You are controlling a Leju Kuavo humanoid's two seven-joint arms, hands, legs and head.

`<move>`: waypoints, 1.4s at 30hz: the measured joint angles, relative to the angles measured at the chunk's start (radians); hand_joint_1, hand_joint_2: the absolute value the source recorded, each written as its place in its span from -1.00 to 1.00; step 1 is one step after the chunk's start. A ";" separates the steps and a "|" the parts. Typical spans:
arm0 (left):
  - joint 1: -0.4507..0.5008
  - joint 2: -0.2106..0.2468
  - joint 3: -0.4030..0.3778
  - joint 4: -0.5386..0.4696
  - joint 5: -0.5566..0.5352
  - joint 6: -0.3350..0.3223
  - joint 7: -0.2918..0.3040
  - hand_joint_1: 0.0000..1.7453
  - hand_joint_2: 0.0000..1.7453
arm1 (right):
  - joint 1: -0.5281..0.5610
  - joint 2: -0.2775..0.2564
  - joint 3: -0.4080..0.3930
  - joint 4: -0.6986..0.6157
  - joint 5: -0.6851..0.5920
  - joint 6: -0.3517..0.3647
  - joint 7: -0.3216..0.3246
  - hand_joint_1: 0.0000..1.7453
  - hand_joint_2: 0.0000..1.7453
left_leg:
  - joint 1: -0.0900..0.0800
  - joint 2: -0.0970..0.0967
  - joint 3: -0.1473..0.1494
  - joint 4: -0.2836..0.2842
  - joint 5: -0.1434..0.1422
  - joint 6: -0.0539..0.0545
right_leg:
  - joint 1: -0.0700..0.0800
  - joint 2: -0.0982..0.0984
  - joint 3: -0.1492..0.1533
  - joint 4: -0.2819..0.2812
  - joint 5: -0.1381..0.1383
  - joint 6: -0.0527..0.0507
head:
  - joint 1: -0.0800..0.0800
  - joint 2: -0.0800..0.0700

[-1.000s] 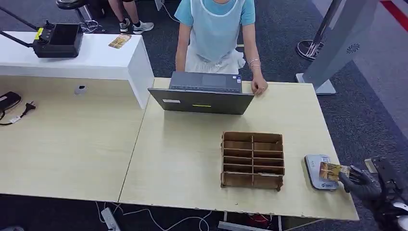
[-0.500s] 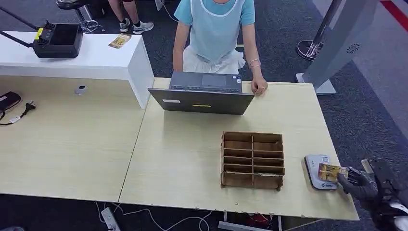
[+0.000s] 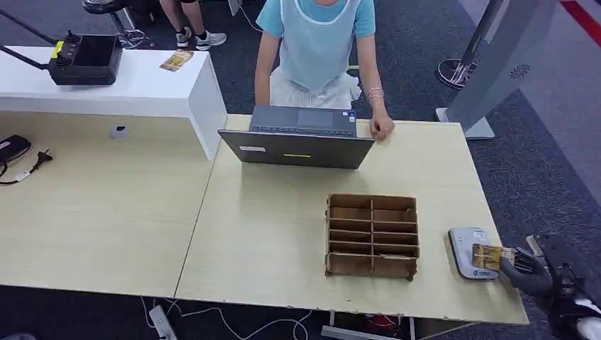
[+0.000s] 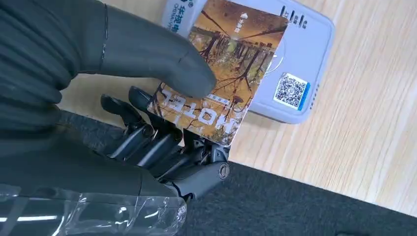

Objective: Pass the card to the sensor for recognition and then transmit it.

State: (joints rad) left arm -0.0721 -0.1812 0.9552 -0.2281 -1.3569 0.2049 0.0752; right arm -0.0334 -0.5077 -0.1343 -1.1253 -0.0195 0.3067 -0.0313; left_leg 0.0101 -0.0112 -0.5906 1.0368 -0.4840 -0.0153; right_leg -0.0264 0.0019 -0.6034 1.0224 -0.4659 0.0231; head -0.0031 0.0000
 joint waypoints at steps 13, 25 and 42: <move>0.000 0.000 0.002 0.000 0.001 0.002 0.000 -1.00 -1.00 | -0.012 0.005 0.000 0.005 0.031 -0.014 0.011 1.00 1.00 | 0.000 0.000 0.000 0.000 0.000 0.000 | 0.000 0.000 0.000 0.000 0.000 0.000 | 0.000 0.000; 0.000 0.000 0.009 0.000 0.002 0.002 0.001 -1.00 -1.00 | -0.019 0.008 0.000 0.013 0.034 -0.018 0.010 1.00 1.00 | 0.000 0.000 0.000 0.000 0.000 0.000 | 0.000 0.000 0.000 0.000 0.000 0.000 | 0.000 0.000; 0.000 0.000 0.010 0.000 0.008 0.002 -0.002 -1.00 -1.00 | -0.032 0.008 -0.009 -0.021 -0.054 0.049 -0.024 1.00 1.00 | 0.000 0.000 0.000 0.000 0.000 0.000 | 0.000 0.000 0.000 0.000 0.000 0.000 | 0.000 0.000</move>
State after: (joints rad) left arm -0.0723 -0.1812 0.9651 -0.2281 -1.3493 0.2071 0.0736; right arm -0.0655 -0.4994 -0.1434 -1.1464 -0.0737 0.3556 -0.0557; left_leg 0.0101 -0.0112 -0.5905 1.0368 -0.4840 -0.0154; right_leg -0.0264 0.0019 -0.6033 1.0224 -0.4659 0.0231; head -0.0030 0.0000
